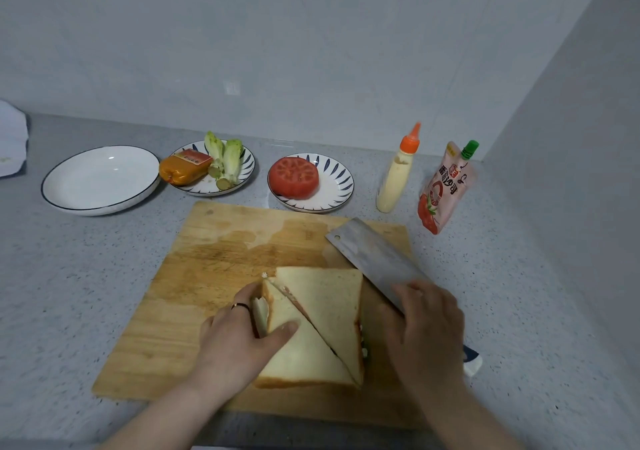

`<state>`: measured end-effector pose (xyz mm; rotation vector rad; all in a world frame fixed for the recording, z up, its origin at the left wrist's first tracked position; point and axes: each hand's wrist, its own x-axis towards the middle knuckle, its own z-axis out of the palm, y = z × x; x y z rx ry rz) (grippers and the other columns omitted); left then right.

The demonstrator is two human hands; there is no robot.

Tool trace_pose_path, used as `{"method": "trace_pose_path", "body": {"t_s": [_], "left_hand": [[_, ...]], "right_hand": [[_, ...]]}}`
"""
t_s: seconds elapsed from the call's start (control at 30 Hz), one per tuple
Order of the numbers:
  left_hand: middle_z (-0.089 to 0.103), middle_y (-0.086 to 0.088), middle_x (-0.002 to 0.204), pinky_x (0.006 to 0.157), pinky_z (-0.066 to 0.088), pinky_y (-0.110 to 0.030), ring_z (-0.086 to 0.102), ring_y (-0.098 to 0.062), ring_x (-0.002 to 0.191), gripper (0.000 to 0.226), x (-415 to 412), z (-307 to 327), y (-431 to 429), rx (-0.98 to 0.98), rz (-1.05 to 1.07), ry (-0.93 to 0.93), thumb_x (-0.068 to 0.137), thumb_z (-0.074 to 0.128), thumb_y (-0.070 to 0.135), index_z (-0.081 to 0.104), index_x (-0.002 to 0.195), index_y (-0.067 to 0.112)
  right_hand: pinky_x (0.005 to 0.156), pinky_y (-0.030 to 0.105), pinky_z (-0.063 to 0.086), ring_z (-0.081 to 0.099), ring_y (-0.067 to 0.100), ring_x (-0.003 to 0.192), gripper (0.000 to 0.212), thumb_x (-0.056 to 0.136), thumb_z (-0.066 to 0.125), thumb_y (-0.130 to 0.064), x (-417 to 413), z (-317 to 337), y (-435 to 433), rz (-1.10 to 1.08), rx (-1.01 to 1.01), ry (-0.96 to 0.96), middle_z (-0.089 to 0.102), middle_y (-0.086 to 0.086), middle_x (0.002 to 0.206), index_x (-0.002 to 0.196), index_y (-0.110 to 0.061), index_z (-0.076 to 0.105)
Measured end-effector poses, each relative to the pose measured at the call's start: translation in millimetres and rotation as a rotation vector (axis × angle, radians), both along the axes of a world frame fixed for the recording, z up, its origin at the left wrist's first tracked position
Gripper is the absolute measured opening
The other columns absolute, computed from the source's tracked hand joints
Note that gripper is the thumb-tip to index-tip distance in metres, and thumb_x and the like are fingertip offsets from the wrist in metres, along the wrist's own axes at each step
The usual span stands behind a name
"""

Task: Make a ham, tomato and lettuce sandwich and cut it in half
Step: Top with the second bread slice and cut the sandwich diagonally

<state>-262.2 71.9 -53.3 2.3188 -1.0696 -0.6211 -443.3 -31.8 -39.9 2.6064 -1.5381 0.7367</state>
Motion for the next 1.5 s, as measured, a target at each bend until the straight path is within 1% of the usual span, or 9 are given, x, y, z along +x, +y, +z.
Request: {"method": "trace_pose_path", "body": {"t_s": [0.27,0.47,0.6,0.83,1.07,1.17,1.23,1.33,1.5], "left_hand": [[0.051,0.003,0.109,0.084,0.044,-0.028,0.055,-0.019,0.102,0.090,2.6,0.9,-5.2,-0.117,0.087,0.362,0.069,0.075,0.034,0.019,0.138,0.025],[0.048,0.015,0.097,0.068,0.042,-0.013,0.052,-0.002,0.086,0.097,3.3,7.9,-8.9,-0.179,0.130,0.536,0.065,0.080,0.018,0.019,0.140,0.022],[0.051,0.015,0.094,0.061,0.042,-0.012,0.054,-0.001,0.082,0.100,4.2,10.9,-7.3,-0.192,0.188,0.674,0.062,0.081,0.014,0.020,0.142,0.022],[0.074,-0.008,0.081,0.056,0.051,-0.024,0.070,-0.018,0.072,0.037,6.6,10.3,1.6,-0.191,0.196,0.894,0.063,0.078,0.008,0.064,0.097,0.008],[0.069,0.002,0.084,0.049,0.049,-0.015,0.067,-0.006,0.068,0.059,-0.8,8.3,9.1,-0.216,0.114,0.824,0.060,0.079,-0.001,0.046,0.091,0.037],[0.069,-0.002,0.091,0.054,0.051,-0.018,0.067,-0.011,0.078,0.059,0.7,10.4,12.8,-0.251,0.119,0.816,0.060,0.079,-0.001,0.048,0.095,0.035],[0.071,-0.002,0.088,0.052,0.051,-0.018,0.068,-0.011,0.075,0.059,4.4,11.8,15.1,-0.285,0.119,0.830,0.062,0.077,-0.003,0.049,0.100,0.032],[0.073,0.006,0.073,0.048,0.050,-0.017,0.069,-0.009,0.064,0.053,15.8,18.0,19.0,-0.337,0.103,0.888,0.064,0.074,-0.006,0.050,0.100,0.025],[0.074,-0.001,0.078,0.051,0.053,-0.024,0.070,-0.018,0.070,0.065,47.8,35.0,21.3,-0.423,0.068,0.976,0.045,0.081,0.007,0.052,0.101,0.021]], "right_hand": [[0.102,0.039,0.029,0.037,0.023,0.124,0.060,0.073,0.052,-0.059,40.0,8.6,38.5,0.354,0.345,0.172,0.046,-0.003,0.127,0.123,-0.026,0.048],[0.062,0.026,0.054,0.067,0.013,0.077,0.069,0.032,0.068,-0.076,48.0,3.5,44.9,0.310,0.221,0.212,0.065,-0.012,0.084,0.085,-0.031,0.067],[0.065,0.031,0.055,0.068,0.014,0.080,0.075,0.029,0.066,-0.077,46.8,-0.7,47.4,0.280,0.168,0.224,0.067,-0.010,0.086,0.086,-0.028,0.068],[0.072,0.035,0.054,0.068,0.016,0.085,0.081,0.028,0.067,-0.076,44.6,-1.4,49.8,0.308,0.149,0.216,0.067,-0.009,0.090,0.093,-0.028,0.063],[0.078,0.036,0.053,0.067,0.018,0.095,0.091,0.030,0.066,-0.077,43.8,6.1,47.8,0.299,0.222,0.290,0.068,-0.006,0.098,0.100,-0.019,0.068],[0.110,0.030,0.012,0.026,0.017,0.138,0.107,0.058,0.060,-0.071,43.0,4.3,43.4,0.373,0.369,0.273,0.034,0.001,0.144,0.141,-0.013,0.025],[0.105,0.024,-0.010,-0.004,0.006,0.139,0.103,0.070,0.053,-0.065,43.8,4.6,39.5,0.438,0.534,0.199,0.003,-0.014,0.151,0.143,-0.028,-0.008],[0.110,0.027,0.014,0.014,0.006,0.133,0.101,0.065,0.059,-0.063,52.2,14.8,38.5,0.431,0.670,0.068,0.014,-0.019,0.145,0.138,-0.043,-0.010],[0.079,0.017,0.042,0.047,-0.003,0.097,0.094,0.060,0.068,-0.054,78.5,43.2,29.3,0.453,1.126,-0.132,0.042,-0.027,0.110,0.135,-0.050,0.009]]}}
